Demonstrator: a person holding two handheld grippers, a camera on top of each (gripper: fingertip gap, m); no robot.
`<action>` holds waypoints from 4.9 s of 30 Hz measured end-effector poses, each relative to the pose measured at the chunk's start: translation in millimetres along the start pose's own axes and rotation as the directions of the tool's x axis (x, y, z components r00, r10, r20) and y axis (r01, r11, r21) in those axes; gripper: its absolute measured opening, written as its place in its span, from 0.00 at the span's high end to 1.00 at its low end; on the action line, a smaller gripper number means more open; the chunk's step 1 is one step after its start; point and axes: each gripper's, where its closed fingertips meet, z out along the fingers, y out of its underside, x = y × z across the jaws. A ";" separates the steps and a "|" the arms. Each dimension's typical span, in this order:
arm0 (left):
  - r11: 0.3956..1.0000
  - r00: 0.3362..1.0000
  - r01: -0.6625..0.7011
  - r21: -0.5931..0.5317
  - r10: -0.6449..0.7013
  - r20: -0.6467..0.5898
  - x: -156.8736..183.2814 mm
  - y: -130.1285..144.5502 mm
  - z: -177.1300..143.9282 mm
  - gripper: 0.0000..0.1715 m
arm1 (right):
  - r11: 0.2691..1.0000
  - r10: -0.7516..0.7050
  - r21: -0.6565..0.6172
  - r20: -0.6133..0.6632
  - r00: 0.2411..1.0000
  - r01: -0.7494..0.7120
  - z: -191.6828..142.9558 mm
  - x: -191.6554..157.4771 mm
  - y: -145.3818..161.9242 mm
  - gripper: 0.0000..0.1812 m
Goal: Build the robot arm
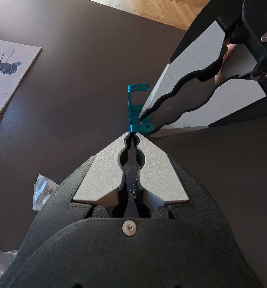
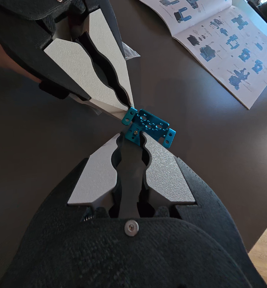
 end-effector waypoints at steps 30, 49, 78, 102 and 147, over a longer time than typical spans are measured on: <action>1.000 1.000 0.008 0.001 -0.008 -0.002 0.2 -0.9 0.2 0.99 | 1.000 -0.001 0.004 0.010 1.000 0.001 0.3 0.2 0.4 0.88; 1.000 1.000 0.007 0.001 -0.007 -0.002 0.9 -1.3 0.3 0.99 | 1.000 0.006 -0.015 0.022 1.000 -0.006 1.7 0.0 3.9 0.87; 1.000 1.000 0.009 0.003 -0.009 -0.007 1.2 -1.4 0.6 1.00 | 0.999 -0.022 -0.027 0.012 1.000 0.022 -2.5 0.7 2.6 0.87; 1.000 1.000 0.002 0.000 -0.002 -0.001 0.0 -0.5 0.3 0.99 | 0.998 -0.050 -0.030 0.015 0.999 0.051 -5.9 -3.7 0.1 0.90; 1.000 1.000 -0.005 -0.003 0.005 -0.002 -2.7 -0.1 0.1 0.99 | 0.998 0.024 -0.057 -0.023 0.999 -0.025 1.6 -0.5 4.2 0.93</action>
